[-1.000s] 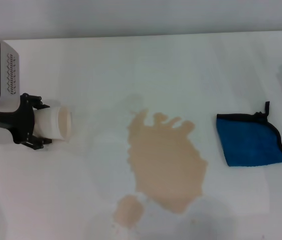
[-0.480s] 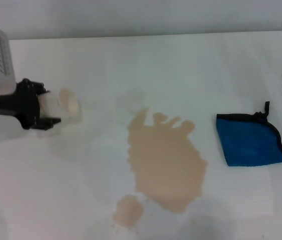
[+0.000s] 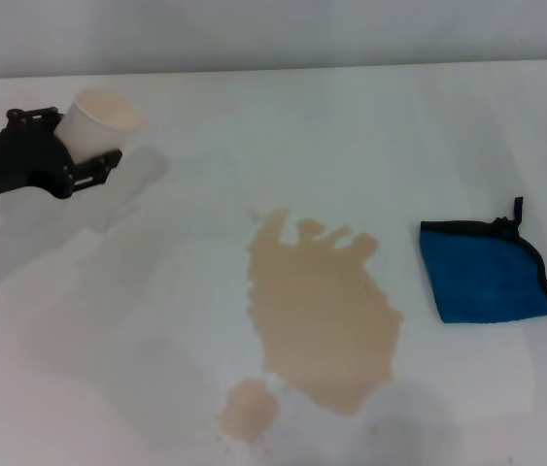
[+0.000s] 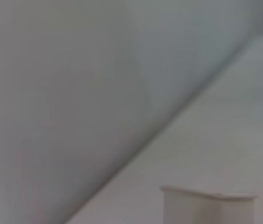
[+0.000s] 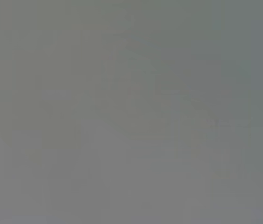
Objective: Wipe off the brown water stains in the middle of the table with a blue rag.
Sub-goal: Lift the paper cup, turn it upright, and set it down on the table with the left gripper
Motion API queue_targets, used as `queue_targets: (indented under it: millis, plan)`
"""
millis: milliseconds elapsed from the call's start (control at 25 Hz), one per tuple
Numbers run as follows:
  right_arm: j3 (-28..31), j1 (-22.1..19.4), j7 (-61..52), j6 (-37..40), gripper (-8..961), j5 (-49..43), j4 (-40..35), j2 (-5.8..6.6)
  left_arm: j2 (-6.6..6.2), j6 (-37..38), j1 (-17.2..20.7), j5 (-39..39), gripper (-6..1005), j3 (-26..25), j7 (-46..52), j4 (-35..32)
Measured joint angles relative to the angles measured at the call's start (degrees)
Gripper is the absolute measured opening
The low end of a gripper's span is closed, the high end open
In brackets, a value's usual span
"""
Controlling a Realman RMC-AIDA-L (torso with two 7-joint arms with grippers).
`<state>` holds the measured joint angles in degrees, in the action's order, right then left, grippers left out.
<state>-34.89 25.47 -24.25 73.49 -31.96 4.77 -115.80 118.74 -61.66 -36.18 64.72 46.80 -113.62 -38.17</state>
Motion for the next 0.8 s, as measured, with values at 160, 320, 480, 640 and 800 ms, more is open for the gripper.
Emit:
queue_targets:
  millis: [160, 320, 480, 640, 800]
  plan:
    - [-0.06, -0.23, -0.01, -0.07, 856, -0.15, -1.00, 0.06, 0.04, 3.38, 2.02, 13.42, 615, 0.01, -6.31, 6.52]
    - [-0.42, -0.40, -0.09, -0.41, 856, -0.33, -2.28, 0.14, 0.16, 3.89, 2.67, 22.33, 608, 0.17, -13.40, 12.35]
    - [-0.57, -0.41, -0.04, -0.51, 855, -0.38, -2.57, 0.15, 0.32, 4.40, 2.69, 32.30, 610, 0.29, -22.23, 19.30]
    - [-0.59, -0.31, -0.01, -0.64, 855, -0.38, -2.67, 0.22, 0.47, 4.49, 2.45, 40.12, 613, 0.31, -28.72, 24.72]
    - [-0.62, -0.41, 0.00, -0.68, 855, -0.38, -2.73, 0.22, 0.57, 4.78, 2.43, 45.77, 613, 0.23, -32.86, 28.10]
